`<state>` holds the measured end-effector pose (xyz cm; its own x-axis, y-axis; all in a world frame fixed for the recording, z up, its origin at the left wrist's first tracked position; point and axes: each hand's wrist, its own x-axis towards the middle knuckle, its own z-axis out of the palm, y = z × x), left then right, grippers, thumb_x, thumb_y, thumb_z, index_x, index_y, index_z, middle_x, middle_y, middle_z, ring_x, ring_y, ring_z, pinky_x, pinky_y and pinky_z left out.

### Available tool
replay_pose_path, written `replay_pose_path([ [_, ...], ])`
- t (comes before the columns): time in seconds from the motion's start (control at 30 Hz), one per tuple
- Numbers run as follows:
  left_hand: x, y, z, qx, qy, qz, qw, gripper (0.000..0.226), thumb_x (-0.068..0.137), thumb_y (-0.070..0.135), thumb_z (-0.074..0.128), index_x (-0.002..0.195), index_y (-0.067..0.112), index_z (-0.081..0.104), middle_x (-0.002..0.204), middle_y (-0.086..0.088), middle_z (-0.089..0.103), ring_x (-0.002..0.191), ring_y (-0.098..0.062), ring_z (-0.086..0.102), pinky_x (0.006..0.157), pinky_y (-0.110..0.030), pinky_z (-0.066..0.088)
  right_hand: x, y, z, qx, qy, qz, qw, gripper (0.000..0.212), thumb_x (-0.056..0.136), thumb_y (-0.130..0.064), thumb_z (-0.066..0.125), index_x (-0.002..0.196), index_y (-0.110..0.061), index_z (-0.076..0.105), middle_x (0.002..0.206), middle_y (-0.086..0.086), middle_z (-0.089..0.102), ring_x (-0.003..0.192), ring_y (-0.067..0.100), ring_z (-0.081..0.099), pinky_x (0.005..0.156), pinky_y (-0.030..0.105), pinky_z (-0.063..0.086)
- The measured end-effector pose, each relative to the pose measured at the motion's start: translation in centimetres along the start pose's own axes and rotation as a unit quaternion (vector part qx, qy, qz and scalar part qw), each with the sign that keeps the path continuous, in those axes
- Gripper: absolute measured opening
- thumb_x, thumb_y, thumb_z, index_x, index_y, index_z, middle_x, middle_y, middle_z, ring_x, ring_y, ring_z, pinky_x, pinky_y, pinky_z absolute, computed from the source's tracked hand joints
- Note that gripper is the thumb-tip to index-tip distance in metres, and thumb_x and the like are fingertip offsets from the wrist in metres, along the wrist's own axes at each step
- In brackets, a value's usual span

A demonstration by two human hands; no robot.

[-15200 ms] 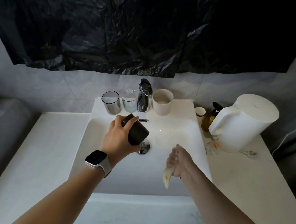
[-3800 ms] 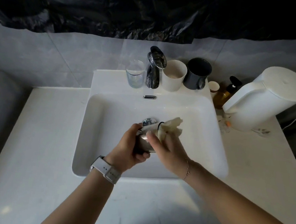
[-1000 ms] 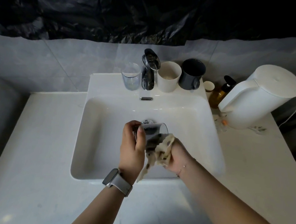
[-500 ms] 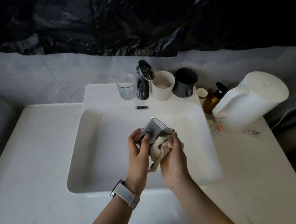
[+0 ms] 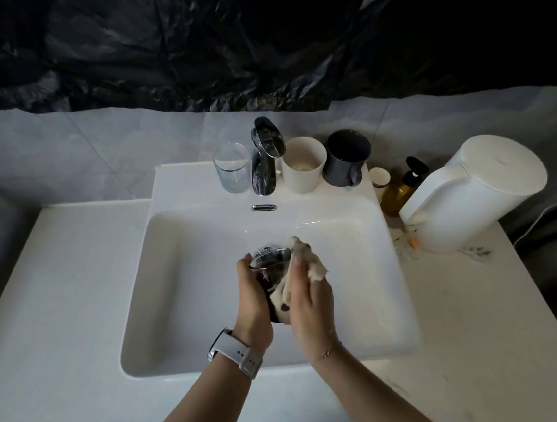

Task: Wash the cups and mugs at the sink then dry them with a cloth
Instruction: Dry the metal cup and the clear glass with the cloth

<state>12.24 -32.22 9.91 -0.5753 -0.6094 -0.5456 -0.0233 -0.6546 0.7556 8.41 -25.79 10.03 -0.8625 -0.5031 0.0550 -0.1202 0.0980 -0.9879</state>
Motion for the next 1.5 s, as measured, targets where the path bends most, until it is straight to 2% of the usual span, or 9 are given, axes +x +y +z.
replay_pose_path([
  [0.13, -0.3, -0.3, 0.1, -0.003, 0.033, -0.056, 0.998, 0.057, 0.095, 0.047, 0.025, 0.073, 0.016, 0.067, 0.063, -0.005, 0.066, 0.06, -0.023, 0.062, 0.062, -0.031, 0.048, 3.2, -0.8, -0.8, 0.024, -0.018, 0.251, 0.967, 0.036, 0.1, -0.041, 0.038, 0.074, -0.023, 0.057, 0.079, -0.003, 0.063, 0.092, 0.022, 0.063, 0.091, 0.039, 0.049],
  [0.33, 0.7, 1.0, -0.3, -0.053, 0.063, -0.05, 0.995, 0.062, 0.095, 0.037, 0.022, 0.049, 0.017, 0.059, 0.049, -0.001, 0.054, 0.05, -0.017, 0.054, 0.046, -0.017, 0.041, -1.2, 0.7, 1.0, -0.19, -0.035, -0.055, 0.98, 0.061, 0.095, -0.057, 0.026, 0.088, -0.006, 0.059, 0.076, 0.013, 0.063, 0.072, 0.025, 0.062, 0.067, 0.034, 0.05],
  [0.57, -0.6, 1.0, 0.3, 0.001, 0.041, -0.029, 0.999, 0.058, 0.096, 0.046, 0.026, 0.078, 0.013, 0.069, 0.071, -0.006, 0.069, 0.068, -0.023, 0.065, 0.067, -0.031, 0.051, 3.7, -1.0, -0.5, 0.117, -0.087, 0.349, 0.926, 0.04, 0.1, -0.049, 0.033, 0.095, -0.022, 0.063, 0.092, 0.004, 0.068, 0.079, 0.017, 0.063, 0.066, 0.029, 0.047],
  [0.83, -0.4, 0.0, 0.3, 0.098, 0.072, 0.039, 0.992, 0.065, 0.074, 0.068, 0.043, 0.097, 0.017, 0.075, 0.102, -0.011, 0.073, 0.104, -0.03, 0.067, 0.099, -0.052, 0.049, 0.8, 1.0, -1.5, 0.342, -0.075, 0.412, 0.841, 0.042, 0.095, -0.029, 0.034, 0.112, -0.005, 0.063, 0.099, 0.013, 0.069, 0.085, 0.024, 0.069, 0.063, 0.028, 0.054],
  [1.0, 0.4, 0.6, 0.0, 0.332, -0.001, 0.199, 0.922, 0.029, 0.103, 0.034, 0.036, 0.113, 0.035, 0.063, 0.096, 0.008, 0.066, 0.101, -0.016, 0.063, 0.094, -0.037, 0.05, -0.3, 2.3, -2.3, 0.308, -0.105, 0.43, 0.842, 0.029, 0.088, -0.028, 0.043, 0.083, -0.011, 0.066, 0.08, 0.012, 0.064, 0.073, 0.029, 0.062, 0.059, 0.029, 0.048],
  [1.13, 0.8, 4.6, -0.1, 0.525, -0.166, 0.211, 0.808, 0.041, 0.095, 0.061, 0.034, 0.13, 0.05, 0.052, 0.103, 0.014, 0.068, 0.1, -0.008, 0.064, 0.092, -0.04, 0.052, 0.0, 1.3, -3.5, 0.306, -0.114, 0.418, 0.848, 0.031, 0.096, -0.021, 0.039, 0.075, -0.011, 0.06, 0.056, 0.004, 0.061, 0.046, 0.018, 0.06, 0.039, 0.022, 0.046],
  [1.27, 0.2, 6.7, 2.2, 0.654, -0.239, 0.143, 0.704, 0.069, 0.079, 0.08, 0.046, 0.142, 0.056, 0.03, 0.118, 0.005, 0.057, 0.104, -0.016, 0.057, 0.085, -0.034, 0.052, 1.7, 0.7, -4.0, 0.269, -0.09, 0.366, 0.886, 0.03, 0.101, -0.022, 0.038, 0.092, -0.011, 0.064, 0.083, 0.009, 0.067, 0.085, 0.025, 0.065, 0.073, 0.033, 0.053],
  [1.33, 0.0, 6.3, 3.0, 0.704, -0.207, 0.155, 0.662, 0.049, 0.089, 0.066, 0.048, 0.135, 0.049, 0.045, 0.111, 0.0, 0.056, 0.1, -0.018, 0.058, 0.078, -0.028, 0.05, 2.4, 0.3, -4.4, 0.218, -0.089, 0.353, 0.906, 0.031, 0.102, -0.02, 0.034, 0.097, -0.006, 0.061, 0.093, 0.015, 0.065, 0.093, 0.029, 0.065, 0.083, 0.038, 0.051],
  [1.5, -0.3, 4.4, 1.9, 0.453, -0.102, 0.086, 0.881, 0.026, 0.096, 0.04, 0.045, 0.095, 0.021, 0.063, 0.098, -0.011, 0.065, 0.082, -0.028, 0.065, 0.05, -0.029, 0.055, 3.3, -0.1, -6.0, 0.18, -0.096, 0.314, 0.927, 0.035, 0.099, -0.037, 0.042, 0.103, -0.011, 0.065, 0.105, 0.011, 0.068, 0.105, 0.026, 0.062, 0.099, 0.045, 0.046],
])
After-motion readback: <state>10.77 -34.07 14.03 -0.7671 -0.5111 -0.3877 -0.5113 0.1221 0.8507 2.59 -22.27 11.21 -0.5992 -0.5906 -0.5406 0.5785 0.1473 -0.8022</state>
